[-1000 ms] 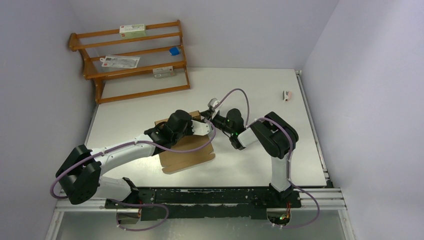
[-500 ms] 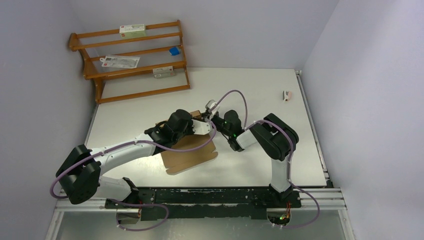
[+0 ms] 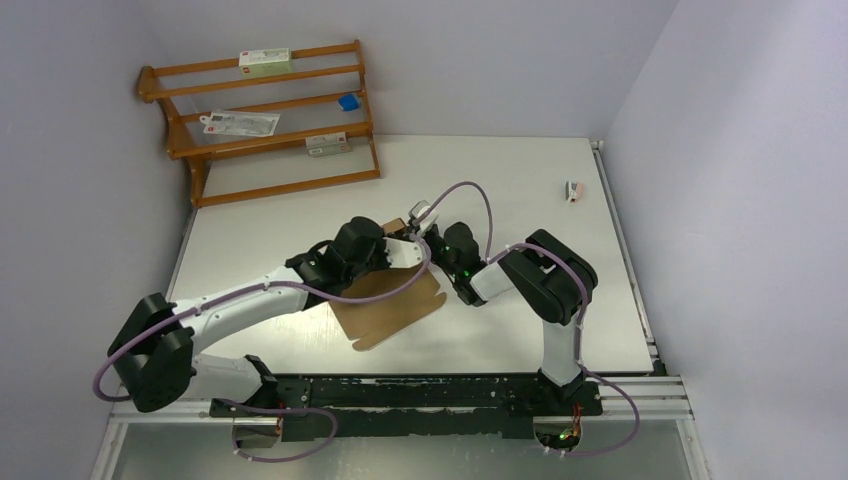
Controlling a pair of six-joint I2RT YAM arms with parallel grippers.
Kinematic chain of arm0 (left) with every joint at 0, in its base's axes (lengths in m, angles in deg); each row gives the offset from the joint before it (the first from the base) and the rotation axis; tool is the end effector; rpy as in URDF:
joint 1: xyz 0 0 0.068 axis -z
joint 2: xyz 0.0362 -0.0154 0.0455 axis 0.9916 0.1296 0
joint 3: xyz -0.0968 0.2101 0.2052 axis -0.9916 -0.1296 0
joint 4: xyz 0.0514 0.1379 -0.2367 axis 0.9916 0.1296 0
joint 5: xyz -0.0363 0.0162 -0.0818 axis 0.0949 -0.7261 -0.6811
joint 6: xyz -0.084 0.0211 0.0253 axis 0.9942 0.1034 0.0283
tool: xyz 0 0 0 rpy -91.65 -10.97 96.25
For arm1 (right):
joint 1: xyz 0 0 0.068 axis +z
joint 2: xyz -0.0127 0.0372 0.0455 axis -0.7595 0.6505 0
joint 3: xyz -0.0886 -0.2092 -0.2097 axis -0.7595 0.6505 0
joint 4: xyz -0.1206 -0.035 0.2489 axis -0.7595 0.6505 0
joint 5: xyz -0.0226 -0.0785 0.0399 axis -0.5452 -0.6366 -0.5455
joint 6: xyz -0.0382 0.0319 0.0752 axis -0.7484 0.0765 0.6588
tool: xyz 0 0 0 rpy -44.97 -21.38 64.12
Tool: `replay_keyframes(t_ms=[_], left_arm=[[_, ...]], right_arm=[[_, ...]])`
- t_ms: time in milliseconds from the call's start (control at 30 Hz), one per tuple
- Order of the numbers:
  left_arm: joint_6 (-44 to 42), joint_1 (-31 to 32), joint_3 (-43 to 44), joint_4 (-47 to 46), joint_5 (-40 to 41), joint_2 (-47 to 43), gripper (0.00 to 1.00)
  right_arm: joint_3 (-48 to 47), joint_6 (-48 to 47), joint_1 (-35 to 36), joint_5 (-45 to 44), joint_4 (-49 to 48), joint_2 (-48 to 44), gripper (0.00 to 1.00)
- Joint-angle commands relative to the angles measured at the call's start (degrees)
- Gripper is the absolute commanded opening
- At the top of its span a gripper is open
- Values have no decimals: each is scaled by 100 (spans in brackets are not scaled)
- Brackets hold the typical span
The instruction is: Fold the paper box
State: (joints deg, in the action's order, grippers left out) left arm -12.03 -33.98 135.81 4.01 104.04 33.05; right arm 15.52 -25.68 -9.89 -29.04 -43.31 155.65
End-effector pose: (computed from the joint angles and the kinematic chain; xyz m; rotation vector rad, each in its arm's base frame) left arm 0.2364 -0.2336 0.2463 1.4388 1.6000 0.2609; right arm 0.3203 0.2808 0.1512 -0.7915 1.4845 0.5459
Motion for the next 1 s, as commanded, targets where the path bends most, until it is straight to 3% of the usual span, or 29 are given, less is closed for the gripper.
replay_keyframes(t_ms=[0,167,267,433,733,967], left_arm=[[459,0,189,47,-183,-593,9],[1020,-228,246,-299,-514,-934,23],[1626,-532,374,-484,-761,-923,47],[2574,-892,810,-545,-1103,-239,66],[3849,-1421,1636,242,-1686,1137,69],[4636,-1837,2030,574,-3178,1884,68]], right_arm=[[-28,-323,-43,-164,303,-53,14],[-25,-384,-43,73,310,-57,15],[-40,-398,-44,238,403,-96,16],[-223,-356,-36,471,847,-118,17],[-225,-318,-16,197,969,-153,20],[-288,-413,75,-257,1043,-120,20]])
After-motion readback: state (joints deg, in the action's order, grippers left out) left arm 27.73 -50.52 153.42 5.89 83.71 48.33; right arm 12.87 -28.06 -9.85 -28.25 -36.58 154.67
